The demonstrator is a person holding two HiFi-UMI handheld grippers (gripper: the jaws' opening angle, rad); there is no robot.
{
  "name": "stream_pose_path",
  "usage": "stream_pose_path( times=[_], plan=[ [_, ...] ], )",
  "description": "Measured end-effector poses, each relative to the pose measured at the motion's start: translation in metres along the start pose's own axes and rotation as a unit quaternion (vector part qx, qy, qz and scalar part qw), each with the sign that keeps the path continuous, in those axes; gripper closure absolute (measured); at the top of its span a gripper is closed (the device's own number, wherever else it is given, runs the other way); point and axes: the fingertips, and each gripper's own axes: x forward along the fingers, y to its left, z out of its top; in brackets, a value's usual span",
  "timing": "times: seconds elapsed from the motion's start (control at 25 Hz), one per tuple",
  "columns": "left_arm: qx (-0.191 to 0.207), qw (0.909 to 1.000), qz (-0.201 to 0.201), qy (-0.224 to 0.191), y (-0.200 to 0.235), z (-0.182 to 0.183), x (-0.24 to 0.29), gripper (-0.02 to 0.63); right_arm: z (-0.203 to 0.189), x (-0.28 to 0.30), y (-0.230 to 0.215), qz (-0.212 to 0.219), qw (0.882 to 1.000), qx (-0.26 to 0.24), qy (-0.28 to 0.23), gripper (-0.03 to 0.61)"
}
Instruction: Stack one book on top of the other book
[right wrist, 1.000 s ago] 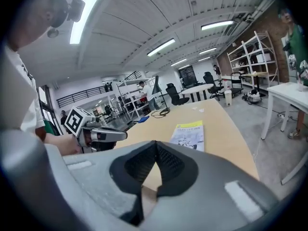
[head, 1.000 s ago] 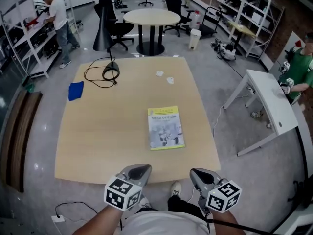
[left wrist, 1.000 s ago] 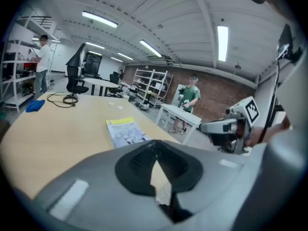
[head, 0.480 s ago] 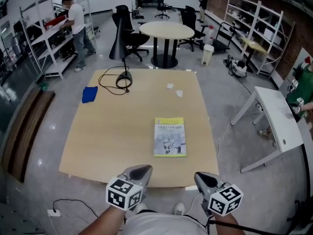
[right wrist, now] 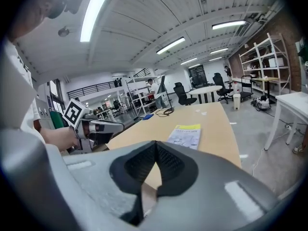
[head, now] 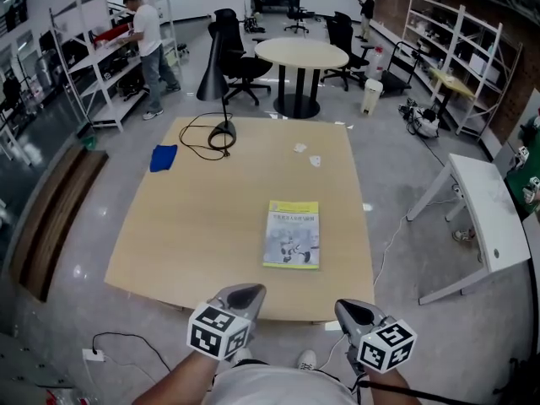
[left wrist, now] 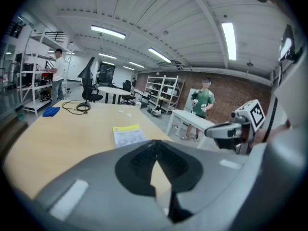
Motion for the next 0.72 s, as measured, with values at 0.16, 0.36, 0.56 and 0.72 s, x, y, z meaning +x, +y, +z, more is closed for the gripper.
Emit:
stream_pose_path(
  times=[0.16, 0.36, 0.56, 0.72],
  plan=[
    [0.006, 1.0, 0.004, 0.003, 0.0008, 0.0031, -0.0004, 0.607, 0.0032, -0.0007, -0.0021, 0.002, 1.0, -0.005, -0.001, 0.577],
    [0.01, 0.9999, 0.006, 0.005, 0.0024, 0.0041, -0.0003, 0.607, 0.0027, 0.0006, -0.0009, 0.004, 1.0, -0.005, 0.0, 0.577],
    [0.014, 0.9999, 0.002, 0.007, 0.0024, 0.0012, 0.0019, 0.607, 0.0015, 0.0023, -0.0019, 0.002, 1.0, -0.005, -0.001, 0.577],
    [0.016, 0.9998, 0.0, 0.01, 0.0035, 0.0001, 0.0028, 0.607, -0.0006, 0.0037, -0.002, 0.0, 1.0, -0.002, 0.001, 0.577]
  ],
)
